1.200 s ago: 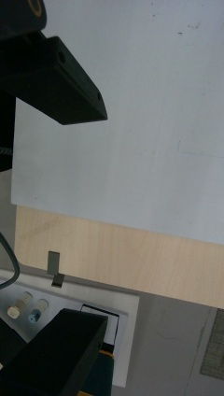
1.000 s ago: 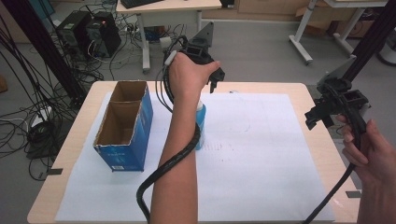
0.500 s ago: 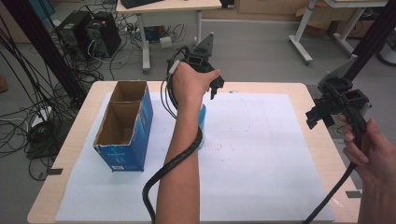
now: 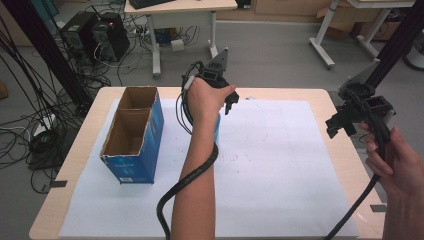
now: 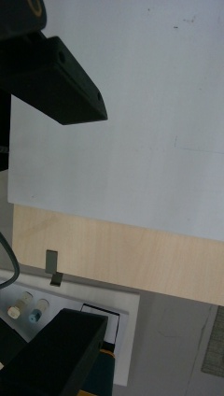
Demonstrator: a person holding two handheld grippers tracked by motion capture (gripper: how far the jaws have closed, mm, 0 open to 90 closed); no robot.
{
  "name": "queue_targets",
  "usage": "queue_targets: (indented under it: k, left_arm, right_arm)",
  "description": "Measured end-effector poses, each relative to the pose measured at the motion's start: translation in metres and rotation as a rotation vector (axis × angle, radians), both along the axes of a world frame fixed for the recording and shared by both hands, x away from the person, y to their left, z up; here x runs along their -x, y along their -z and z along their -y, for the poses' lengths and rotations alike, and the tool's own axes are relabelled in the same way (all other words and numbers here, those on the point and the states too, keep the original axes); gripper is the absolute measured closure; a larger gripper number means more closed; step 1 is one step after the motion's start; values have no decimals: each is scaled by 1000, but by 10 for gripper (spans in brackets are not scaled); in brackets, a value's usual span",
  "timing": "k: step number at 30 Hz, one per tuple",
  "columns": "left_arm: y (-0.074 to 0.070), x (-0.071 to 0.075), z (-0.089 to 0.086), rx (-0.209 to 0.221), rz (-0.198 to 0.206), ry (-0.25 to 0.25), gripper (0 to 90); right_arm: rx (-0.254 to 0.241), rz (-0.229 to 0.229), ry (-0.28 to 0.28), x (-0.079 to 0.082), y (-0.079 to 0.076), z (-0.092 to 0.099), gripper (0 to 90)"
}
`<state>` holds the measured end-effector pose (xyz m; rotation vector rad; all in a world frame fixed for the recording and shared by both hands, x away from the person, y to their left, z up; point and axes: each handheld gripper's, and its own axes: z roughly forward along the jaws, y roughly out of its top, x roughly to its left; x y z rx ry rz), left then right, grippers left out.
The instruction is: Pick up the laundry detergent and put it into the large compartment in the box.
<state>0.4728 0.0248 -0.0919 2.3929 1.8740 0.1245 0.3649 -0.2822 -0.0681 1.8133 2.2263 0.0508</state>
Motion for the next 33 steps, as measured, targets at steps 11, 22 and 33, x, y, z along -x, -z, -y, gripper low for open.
queue_targets:
  k: [11, 22, 33]
  left_arm:
    - [12, -1, 0, 9, -14, 7, 47]
    - [21, -2, 2, 1, -30, 1, 56]
    - [27, 0, 8, -19, -27, 4, 119]
  right_arm:
    - [9, -1, -6, 0, 2, -4, 32]
    - [6, -4, -2, 0, 3, -4, 32]
    - [4, -3, -8, 2, 3, -5, 32]
